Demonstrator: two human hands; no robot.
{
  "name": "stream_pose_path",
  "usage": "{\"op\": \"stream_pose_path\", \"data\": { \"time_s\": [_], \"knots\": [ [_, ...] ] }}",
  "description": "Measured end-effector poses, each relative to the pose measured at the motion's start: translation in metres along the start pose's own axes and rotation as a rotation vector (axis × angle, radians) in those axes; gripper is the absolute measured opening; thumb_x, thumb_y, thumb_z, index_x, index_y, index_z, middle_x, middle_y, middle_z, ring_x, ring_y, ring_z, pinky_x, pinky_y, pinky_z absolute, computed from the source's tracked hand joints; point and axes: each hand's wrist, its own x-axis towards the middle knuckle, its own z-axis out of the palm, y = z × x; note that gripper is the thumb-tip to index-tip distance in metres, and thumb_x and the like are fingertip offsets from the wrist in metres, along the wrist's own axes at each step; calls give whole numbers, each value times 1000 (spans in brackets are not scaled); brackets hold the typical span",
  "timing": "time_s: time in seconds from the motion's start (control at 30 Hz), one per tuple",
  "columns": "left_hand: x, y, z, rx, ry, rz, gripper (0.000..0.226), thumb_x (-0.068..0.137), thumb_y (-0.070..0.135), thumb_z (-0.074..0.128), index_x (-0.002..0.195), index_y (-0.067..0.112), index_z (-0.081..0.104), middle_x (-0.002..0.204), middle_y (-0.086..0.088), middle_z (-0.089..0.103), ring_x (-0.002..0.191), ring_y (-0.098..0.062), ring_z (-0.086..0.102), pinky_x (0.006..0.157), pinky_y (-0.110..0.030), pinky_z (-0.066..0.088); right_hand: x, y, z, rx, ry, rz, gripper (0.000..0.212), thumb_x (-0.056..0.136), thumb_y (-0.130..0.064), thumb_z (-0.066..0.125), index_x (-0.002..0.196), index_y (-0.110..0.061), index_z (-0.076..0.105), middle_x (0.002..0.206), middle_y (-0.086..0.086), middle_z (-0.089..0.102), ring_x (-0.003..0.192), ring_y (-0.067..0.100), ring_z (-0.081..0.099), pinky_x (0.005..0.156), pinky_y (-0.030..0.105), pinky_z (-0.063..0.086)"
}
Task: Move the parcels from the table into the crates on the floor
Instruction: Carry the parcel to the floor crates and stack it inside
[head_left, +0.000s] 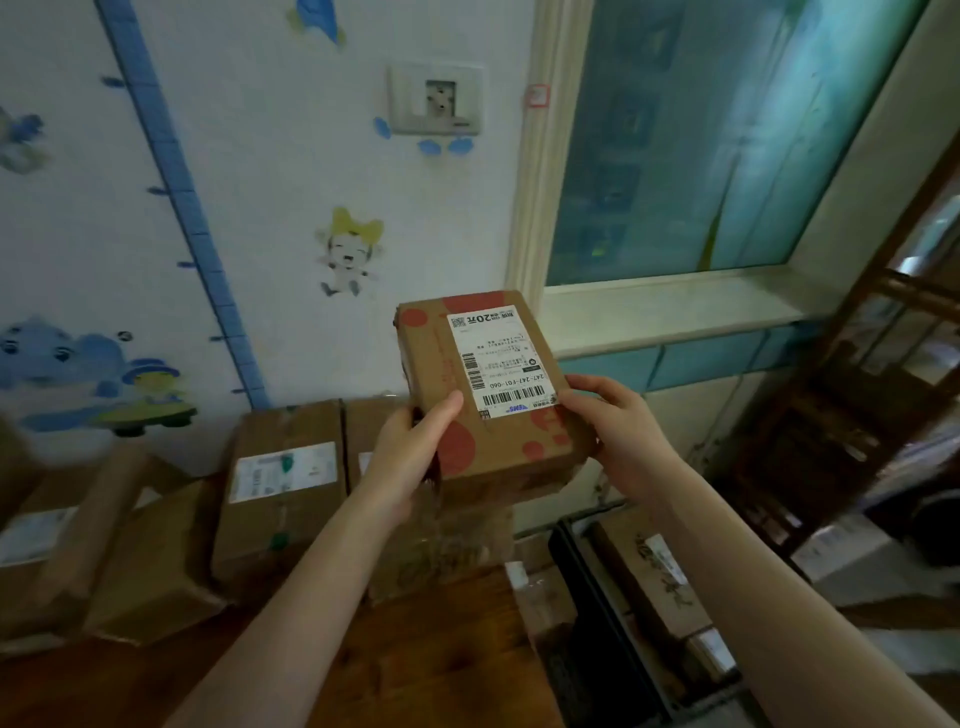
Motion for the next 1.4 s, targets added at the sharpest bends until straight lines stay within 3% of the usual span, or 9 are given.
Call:
{"op": "stream_pose_path", "data": {
  "time_s": [0.1,0.33,0.5,0.93,1.03,1.27,1.4],
  "knots": [
    [-5,-13,59,-12,-24,-31,51,87,42,62,127,12,55,112,-2,67,90,-10,64,57,-17,48,2,1,-57,-1,51,0,26,89,-11,62,115,-10,57,97,9,68,76,16,67,61,25,53],
    [-13,-58,183,-82,-37,-97,47,86,39,65,123,11,59,108,-4,70,93,-16,68,72,-26,53,16,12,-182,-61,64,38,23,89,-11,62,112,-11,59,101,11,67,87,23,67,83,40,55],
    [-17,-80,233,-94,6,-154,42,88,37,63,121,13,57,101,1,68,87,-11,65,61,-22,47,30,24,-234,-80,45,83,30,88,-8,62,118,-7,58,105,13,68,90,27,68,88,45,54],
    [51,-127,258,-119,109,-326,26,88,30,64,108,13,60,93,0,68,85,-15,65,66,-27,50,108,74,-259,-102,-13,252,30,89,-7,61,119,-6,57,100,9,68,81,18,67,66,26,51],
    [76,-131,259,-123,137,-351,25,88,28,64,107,13,61,90,0,68,81,-14,64,61,-26,48,133,81,-258,-142,-26,274,28,92,-9,57,120,-8,57,94,4,68,74,12,66,57,21,46],
    [134,-153,262,-104,159,-443,12,89,29,61,95,19,58,96,-1,65,88,-17,62,72,-30,51,187,108,-251,-142,-87,300,35,100,-10,42,134,-15,50,93,-6,65,79,5,62,57,17,45],
    [155,-171,266,-71,195,-477,23,88,30,62,105,15,58,97,-2,65,93,-20,62,84,-35,50,211,126,-253,-133,-99,344,37,100,-9,43,137,-11,46,101,1,65,90,14,63,72,25,50]
  ]
}}
